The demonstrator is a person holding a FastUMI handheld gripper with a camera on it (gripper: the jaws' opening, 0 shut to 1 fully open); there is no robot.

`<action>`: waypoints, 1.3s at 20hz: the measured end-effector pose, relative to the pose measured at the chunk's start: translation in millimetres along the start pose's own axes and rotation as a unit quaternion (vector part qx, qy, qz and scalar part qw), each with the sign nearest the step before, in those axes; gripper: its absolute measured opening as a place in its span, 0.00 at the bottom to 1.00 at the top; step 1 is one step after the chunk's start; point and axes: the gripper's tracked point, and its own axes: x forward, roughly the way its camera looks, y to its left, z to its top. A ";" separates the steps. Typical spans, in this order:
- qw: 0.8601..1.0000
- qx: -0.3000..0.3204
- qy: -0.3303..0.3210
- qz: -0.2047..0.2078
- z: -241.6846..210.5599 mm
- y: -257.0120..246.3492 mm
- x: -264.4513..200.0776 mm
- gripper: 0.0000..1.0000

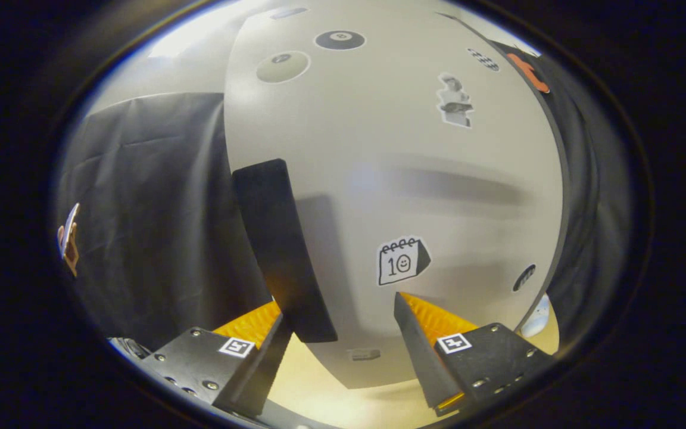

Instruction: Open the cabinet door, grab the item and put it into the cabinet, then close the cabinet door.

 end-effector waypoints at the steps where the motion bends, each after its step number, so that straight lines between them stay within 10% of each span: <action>1: 1.000 -0.003 -0.001 -0.003 -0.1 -0.1 -0.2 0.95; 26: 1.000 -0.024 -0.002 -0.004 -8.6 3.3 1.6 0.95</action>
